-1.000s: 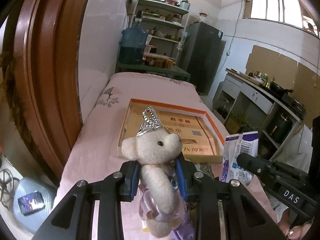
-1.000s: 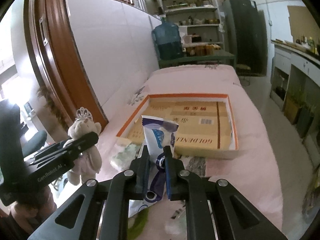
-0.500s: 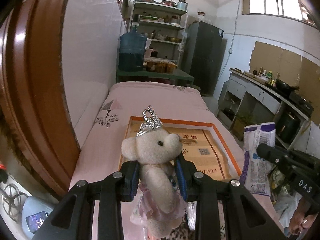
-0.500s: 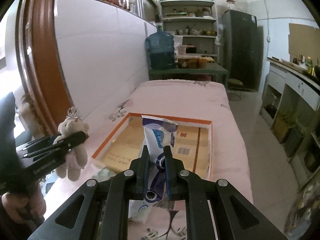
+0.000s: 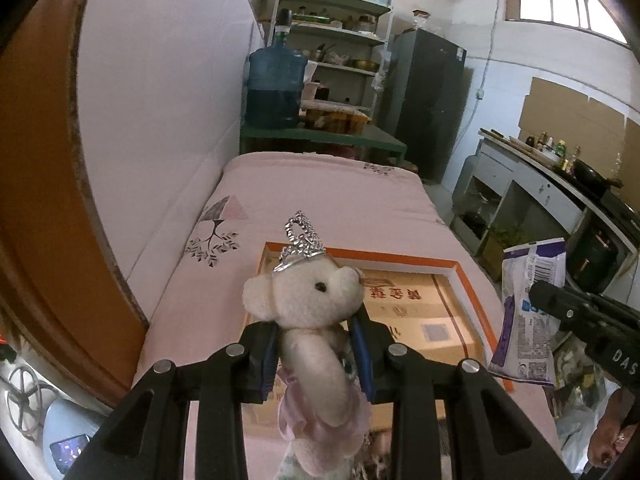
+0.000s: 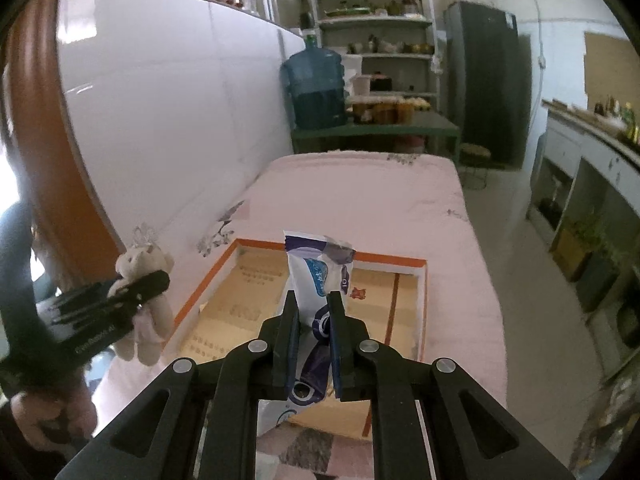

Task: Organize soft objects
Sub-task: 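Carry the teddy bear and printed bag over the GOLDEN LEAF tray with both tools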

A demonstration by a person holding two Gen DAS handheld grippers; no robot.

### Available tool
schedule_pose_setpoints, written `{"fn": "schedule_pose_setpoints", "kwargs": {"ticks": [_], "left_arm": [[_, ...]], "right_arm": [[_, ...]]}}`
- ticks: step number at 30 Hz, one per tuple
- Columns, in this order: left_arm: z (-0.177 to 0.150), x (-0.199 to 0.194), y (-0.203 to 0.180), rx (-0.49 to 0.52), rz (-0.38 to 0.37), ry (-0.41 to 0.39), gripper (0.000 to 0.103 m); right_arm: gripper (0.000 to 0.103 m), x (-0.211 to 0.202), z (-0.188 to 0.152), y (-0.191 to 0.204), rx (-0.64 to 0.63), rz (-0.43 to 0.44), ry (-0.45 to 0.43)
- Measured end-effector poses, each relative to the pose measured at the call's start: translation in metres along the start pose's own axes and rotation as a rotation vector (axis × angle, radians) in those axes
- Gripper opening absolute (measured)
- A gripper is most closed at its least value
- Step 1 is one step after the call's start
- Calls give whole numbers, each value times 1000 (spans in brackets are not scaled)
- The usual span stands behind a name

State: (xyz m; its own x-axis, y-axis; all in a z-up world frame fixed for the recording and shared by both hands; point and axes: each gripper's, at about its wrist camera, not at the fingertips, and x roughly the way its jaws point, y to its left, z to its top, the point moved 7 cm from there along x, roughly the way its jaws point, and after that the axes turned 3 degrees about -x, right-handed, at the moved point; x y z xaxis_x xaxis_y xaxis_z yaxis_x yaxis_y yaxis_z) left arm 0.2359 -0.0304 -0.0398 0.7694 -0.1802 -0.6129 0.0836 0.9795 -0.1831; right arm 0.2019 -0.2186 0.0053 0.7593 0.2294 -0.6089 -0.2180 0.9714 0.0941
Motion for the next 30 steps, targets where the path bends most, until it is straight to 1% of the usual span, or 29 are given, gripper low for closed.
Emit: {"fn": "schedule_pose_setpoints", "kwargs": {"ticks": [2,7,11,17,20,21,23,25,27,30], "left_arm": [[3,10,1,-3,6,9,32],[5,34,2,15,26,31,32],[3,53,1,37,22,51,32],[0,76,-2,44,-19,89,32],[-1,87,-4,57,-21,108,32],[-2,90,-4,62,-15,114,32],[-5,97,-4,56,-14,133,32],[-8,101,-3,42,-18,147,32],[-11,106,-2,39,-15,160,32],[-14,115,-1,38,-13,174,32]], "right_arm": [[13,9,5,-3,10,13,9],[13,29,12,-7,0,2,33],[13,47,13,-9,4,6,55],[13,73,8,-10,-1,4,94],[13,90,5,-13,-17,-45,131],[13,97,4,-16,-34,-93,154],[13,105,0,-20,-63,-150,186],[13,113,-2,-21,-92,-179,212],[13,121,-3,-20,-141,-228,231],[13,130,-7,-14,-196,-257,244]]}}
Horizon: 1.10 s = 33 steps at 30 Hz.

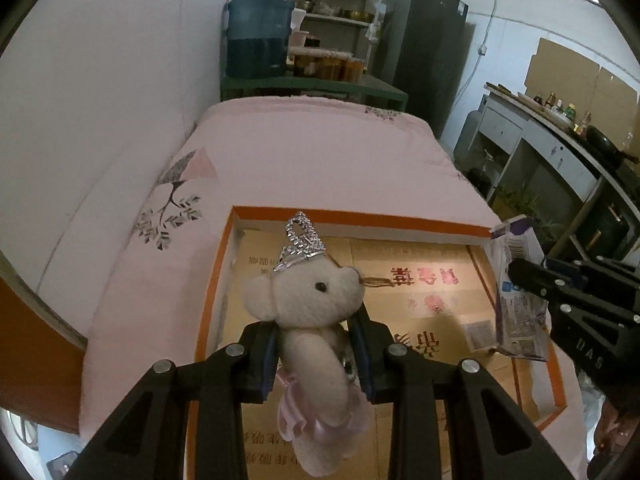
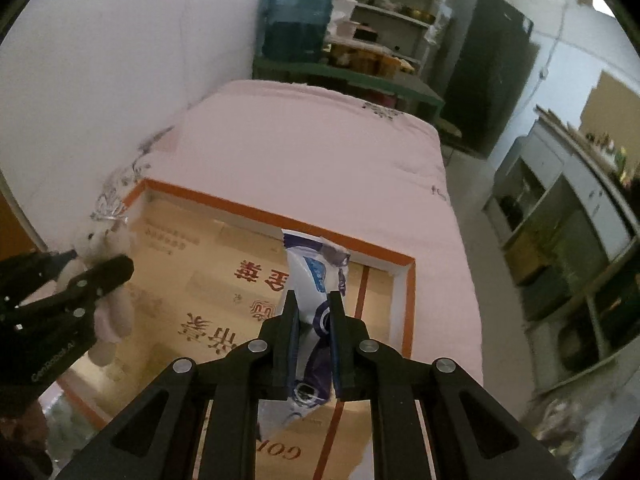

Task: Organize soft objects
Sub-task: 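Carry the teddy bear and printed bag over the GOLDEN LEAF tray with both tools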

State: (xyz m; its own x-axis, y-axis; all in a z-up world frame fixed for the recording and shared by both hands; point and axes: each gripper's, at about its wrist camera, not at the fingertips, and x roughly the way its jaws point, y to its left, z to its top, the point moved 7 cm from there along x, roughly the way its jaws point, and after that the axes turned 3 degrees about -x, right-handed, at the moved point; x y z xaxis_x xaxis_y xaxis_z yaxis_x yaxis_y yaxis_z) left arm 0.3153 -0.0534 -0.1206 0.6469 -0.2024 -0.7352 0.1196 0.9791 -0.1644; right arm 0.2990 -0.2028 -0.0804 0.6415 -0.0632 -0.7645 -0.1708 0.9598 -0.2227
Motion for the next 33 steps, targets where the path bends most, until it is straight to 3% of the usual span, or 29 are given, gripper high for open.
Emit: {"fn": "schedule_pose_setpoints", "kwargs": {"ticks": [8,16,21,23,26,33], "left_arm": [[-5,19,2,-12,-7,39,32],[-10,34,6,-42,-35,98,35],[-12,34,8,-54,-30,103,40],[-9,31,8,-56,-30,87,51],[-6,25,6,-56,-44,64,58],[-5,13,0,-37,-37,45,59]], "right_arm": [[13,28,-12,20,-46,-13,45],[17,33,-13,22,-9,42,7],[29,37,-17,18,52,88,17],[39,39,-19,16,83,106,21],[47,36,-20,11,108,110,0],[51,22,-22,5,126,108,-37]]}}
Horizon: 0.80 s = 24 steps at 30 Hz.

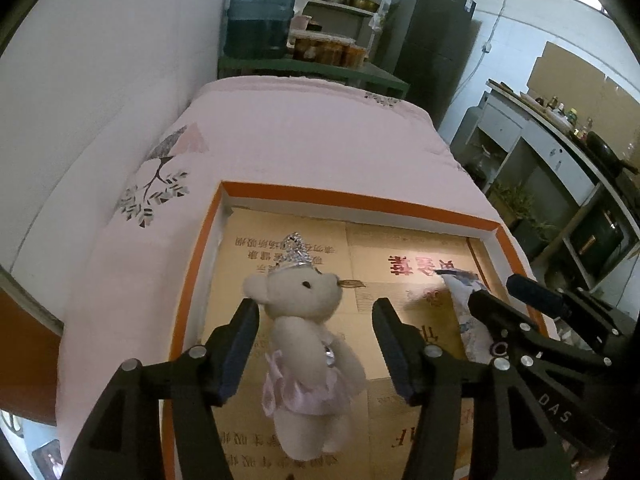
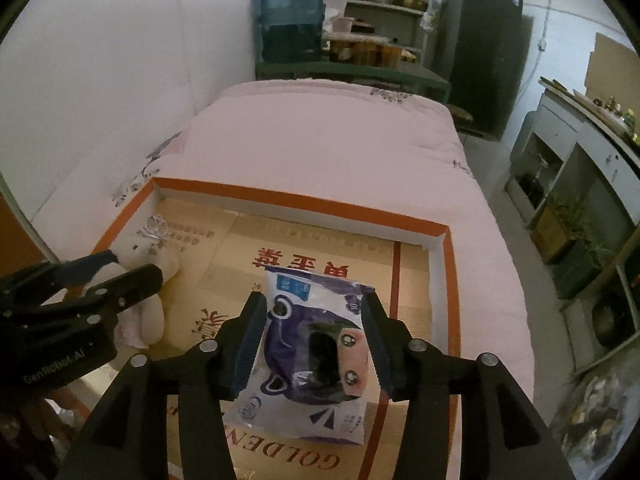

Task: Organize soft objects
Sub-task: 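Carry the teddy bear and printed bag over the GOLDEN LEAF tray with both tools, then open both tools to drop the bear and bag into the tray, then withdraw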

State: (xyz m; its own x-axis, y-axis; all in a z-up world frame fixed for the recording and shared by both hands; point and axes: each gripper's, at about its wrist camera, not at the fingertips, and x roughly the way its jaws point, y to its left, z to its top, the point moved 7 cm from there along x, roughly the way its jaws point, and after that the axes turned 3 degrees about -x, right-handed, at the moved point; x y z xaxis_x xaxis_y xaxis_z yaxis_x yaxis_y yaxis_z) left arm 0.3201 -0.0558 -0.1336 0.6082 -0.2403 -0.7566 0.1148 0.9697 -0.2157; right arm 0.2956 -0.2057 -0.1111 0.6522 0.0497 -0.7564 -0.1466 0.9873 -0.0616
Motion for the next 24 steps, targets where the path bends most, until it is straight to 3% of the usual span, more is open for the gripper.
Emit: {"fn": "schedule_pose_setpoints", "kwargs": {"ticks": [24], "left_arm": [[-6,-78,-17,32,15,-99,58]], "right_arm": [[51,-78,-22,7,65,29,-86]]}}
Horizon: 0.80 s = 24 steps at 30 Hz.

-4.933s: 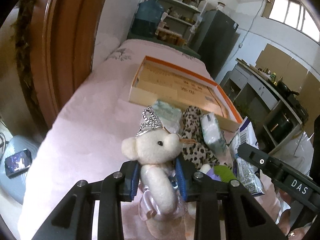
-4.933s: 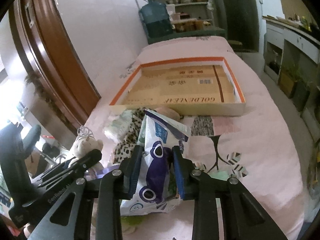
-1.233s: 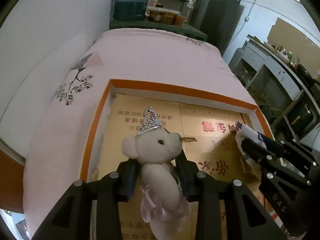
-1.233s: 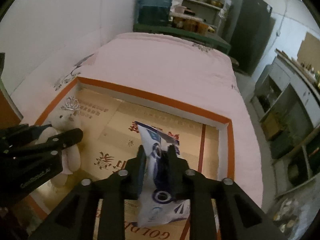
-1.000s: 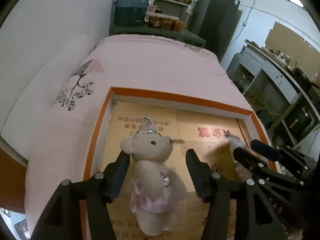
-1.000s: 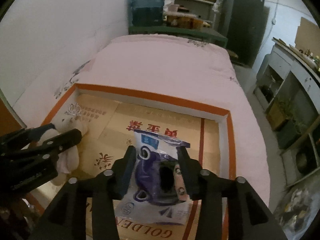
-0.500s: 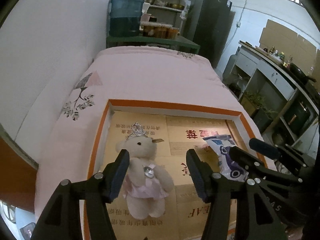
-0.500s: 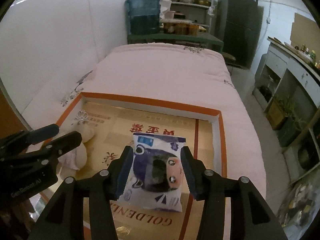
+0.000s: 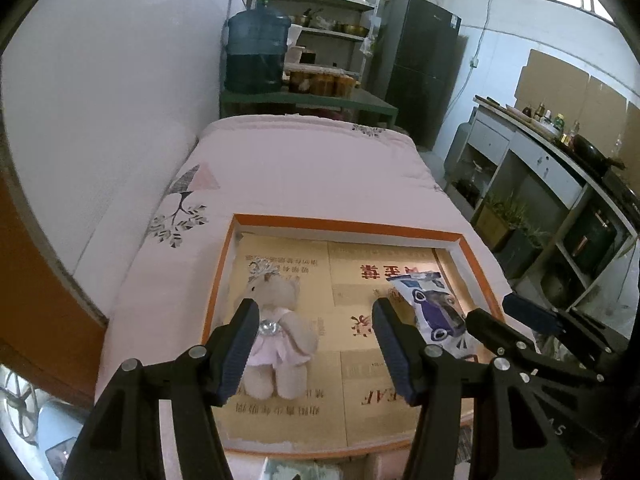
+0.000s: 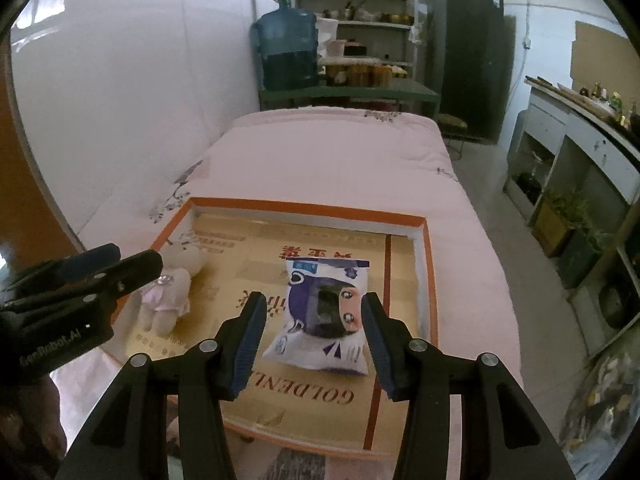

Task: Organize soft objects
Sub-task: 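Open both tools to drop the bear and bag into the tray, then withdraw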

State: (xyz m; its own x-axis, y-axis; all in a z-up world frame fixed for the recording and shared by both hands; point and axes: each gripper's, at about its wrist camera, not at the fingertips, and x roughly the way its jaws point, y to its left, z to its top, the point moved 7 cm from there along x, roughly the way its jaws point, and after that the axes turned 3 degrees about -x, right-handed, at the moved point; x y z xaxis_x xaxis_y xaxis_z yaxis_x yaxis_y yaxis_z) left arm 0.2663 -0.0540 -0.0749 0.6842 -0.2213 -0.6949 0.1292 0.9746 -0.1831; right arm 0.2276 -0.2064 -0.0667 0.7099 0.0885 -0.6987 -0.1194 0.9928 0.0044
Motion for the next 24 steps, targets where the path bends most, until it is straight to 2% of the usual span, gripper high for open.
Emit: {"fn": "schedule_pose_setpoints", "kwargs": {"ticks": [16,24], "left_arm": [[-15,-54,0,14,47,-81,58],[-28,-79,-4,17,34,-97,58]], "right_arm": [[51,-44,-22,15,9,8,-22],[51,-72,-36,22,20,18,-46]]}}
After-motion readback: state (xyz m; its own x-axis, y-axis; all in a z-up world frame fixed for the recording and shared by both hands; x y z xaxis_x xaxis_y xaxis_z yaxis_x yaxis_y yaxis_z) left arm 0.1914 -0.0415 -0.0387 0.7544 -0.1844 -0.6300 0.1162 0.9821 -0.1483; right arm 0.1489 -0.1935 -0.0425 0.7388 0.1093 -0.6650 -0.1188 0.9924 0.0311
